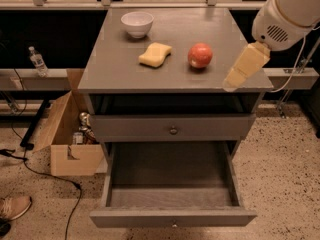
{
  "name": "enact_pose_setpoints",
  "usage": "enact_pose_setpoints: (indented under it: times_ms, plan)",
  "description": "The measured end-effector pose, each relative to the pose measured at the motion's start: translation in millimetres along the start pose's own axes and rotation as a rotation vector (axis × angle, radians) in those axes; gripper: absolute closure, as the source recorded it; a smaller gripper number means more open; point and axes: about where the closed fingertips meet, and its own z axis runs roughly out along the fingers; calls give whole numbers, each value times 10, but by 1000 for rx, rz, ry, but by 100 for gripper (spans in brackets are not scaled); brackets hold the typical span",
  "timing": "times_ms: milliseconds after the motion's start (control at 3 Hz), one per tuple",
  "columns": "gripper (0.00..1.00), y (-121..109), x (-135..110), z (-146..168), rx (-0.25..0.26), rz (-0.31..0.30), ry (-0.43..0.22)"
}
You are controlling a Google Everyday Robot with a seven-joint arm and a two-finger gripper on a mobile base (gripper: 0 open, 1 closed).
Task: Place apple into middle drawer
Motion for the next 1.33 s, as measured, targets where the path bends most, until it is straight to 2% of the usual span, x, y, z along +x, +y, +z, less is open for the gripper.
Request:
enact_pose_setpoints:
  times_ms: [667,1000,1333]
  plan:
    - [0,-285,-406,509,-14,168,-107]
    - [0,-402,-448,824,5,274,-189]
    - [0,-534,-578,800,51,282,-249]
